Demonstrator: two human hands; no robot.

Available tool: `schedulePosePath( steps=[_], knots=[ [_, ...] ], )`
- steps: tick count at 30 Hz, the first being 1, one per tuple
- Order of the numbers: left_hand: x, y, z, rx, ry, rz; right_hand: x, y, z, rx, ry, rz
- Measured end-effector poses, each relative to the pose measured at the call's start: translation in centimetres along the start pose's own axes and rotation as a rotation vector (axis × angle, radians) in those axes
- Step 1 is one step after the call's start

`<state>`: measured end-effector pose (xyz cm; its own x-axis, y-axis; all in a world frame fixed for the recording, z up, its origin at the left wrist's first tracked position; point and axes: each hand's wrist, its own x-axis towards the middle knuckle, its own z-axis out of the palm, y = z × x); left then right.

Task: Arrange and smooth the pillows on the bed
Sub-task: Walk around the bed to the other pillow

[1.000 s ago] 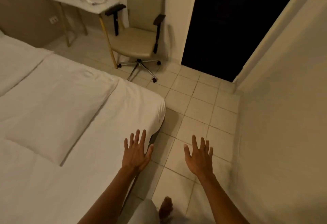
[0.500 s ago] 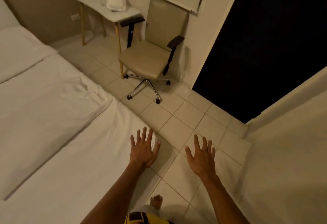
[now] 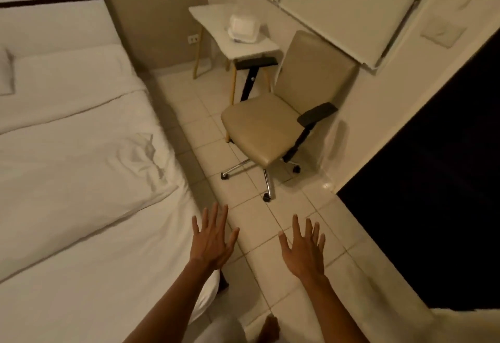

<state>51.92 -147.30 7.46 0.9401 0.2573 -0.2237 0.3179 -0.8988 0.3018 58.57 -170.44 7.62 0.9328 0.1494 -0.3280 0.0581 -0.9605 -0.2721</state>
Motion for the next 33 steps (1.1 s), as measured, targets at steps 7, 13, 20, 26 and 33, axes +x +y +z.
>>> schedulePosePath(
  steps=[7,13,20,26,33],
  knots=[
    [6.4,-0.9,-1.7,-0.098,0.105,-0.354,13.7,-7.2,-3.2,-0.125,-0.057,-0.344],
    [13.5,-5.0,-3.0,-0.147,0.145,-0.562,23.6,-16.3,-3.6,-0.231,-0.12,-0.545],
    [19.6,-10.0,-6.0,-0.174,0.184,-0.765,31.5,-27.9,-4.7,-0.29,-0.191,-0.753],
    [23.9,-15.2,-7.2,-0.229,0.252,-0.997,38.5,-38.3,-2.2,-0.388,-0.249,-0.97],
    [27.6,-22.2,-9.7,-0.265,0.394,-1.305,44.4,-52.7,1.3,-0.439,-0.367,-1.231]
  ],
)
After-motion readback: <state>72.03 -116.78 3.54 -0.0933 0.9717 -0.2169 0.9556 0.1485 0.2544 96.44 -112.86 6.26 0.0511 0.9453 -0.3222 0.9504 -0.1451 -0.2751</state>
